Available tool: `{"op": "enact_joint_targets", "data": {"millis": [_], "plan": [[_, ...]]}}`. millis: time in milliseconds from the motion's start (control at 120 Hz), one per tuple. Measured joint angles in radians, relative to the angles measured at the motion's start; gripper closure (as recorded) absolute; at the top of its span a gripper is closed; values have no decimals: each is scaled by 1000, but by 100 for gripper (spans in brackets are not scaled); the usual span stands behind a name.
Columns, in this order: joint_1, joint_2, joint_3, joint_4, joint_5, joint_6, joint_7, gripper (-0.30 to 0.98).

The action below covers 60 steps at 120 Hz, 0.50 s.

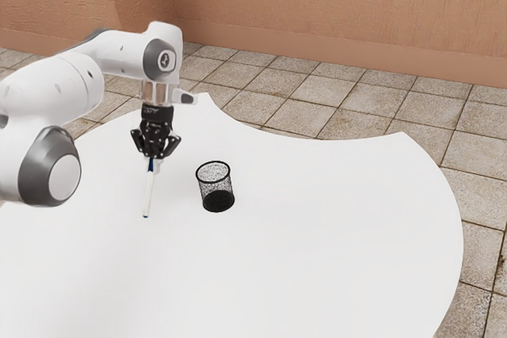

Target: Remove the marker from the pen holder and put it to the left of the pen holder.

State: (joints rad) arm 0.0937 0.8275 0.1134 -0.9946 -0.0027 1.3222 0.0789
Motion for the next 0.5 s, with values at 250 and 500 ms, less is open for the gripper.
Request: {"op": "enact_joint_targets", "data": {"millis": [250, 500], "plan": [[49, 15, -62, 16, -3, -5, 0, 59], [45, -26, -71, -4, -6, 60, -1, 19]]}}
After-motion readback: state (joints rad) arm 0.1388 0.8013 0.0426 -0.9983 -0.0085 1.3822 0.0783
